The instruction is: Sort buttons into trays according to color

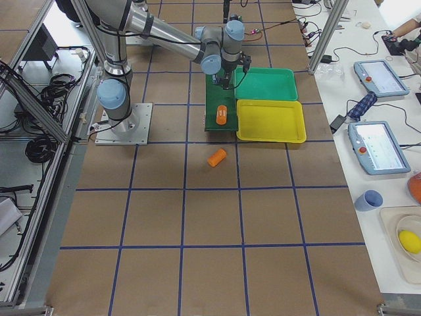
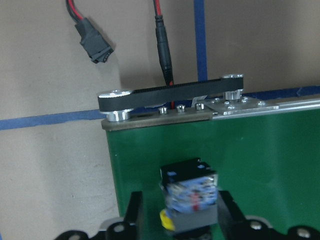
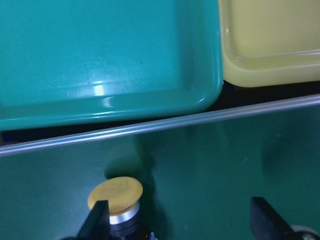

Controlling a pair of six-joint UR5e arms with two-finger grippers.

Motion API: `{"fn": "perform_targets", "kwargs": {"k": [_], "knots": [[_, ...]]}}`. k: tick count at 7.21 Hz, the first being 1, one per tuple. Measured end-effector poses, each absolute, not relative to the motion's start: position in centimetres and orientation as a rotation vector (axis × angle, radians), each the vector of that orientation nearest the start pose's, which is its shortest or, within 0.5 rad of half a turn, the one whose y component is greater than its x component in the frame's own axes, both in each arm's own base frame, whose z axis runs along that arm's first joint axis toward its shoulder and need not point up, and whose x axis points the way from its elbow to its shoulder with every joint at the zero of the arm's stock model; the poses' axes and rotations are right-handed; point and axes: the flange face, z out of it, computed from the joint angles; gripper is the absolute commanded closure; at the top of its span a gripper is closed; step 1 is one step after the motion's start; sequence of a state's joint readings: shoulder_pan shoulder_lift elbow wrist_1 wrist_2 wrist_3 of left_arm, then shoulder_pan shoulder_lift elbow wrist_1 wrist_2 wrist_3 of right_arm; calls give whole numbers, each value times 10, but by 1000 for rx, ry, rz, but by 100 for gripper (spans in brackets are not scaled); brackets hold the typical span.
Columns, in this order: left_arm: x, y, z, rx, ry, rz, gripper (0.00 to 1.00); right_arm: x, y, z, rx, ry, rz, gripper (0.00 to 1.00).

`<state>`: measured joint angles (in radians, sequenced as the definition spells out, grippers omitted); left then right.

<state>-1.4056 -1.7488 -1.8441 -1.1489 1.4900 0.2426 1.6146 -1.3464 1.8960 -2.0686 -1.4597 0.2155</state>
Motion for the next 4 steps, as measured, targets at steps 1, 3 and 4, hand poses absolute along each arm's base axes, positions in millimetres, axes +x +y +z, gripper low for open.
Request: {"fn": "perform_targets", "kwargs": {"k": [1, 3, 4], "knots": [[-32, -555, 322, 165, 3212, -30, 0, 172, -514, 268, 272, 3017, 120, 0], [32, -576, 316, 369, 3184, -62, 0, 182, -509, 265, 249, 3025, 142, 11], [57, -584, 303, 480, 3159, -83, 0, 186, -506, 262, 235, 3036, 151, 31]]}}
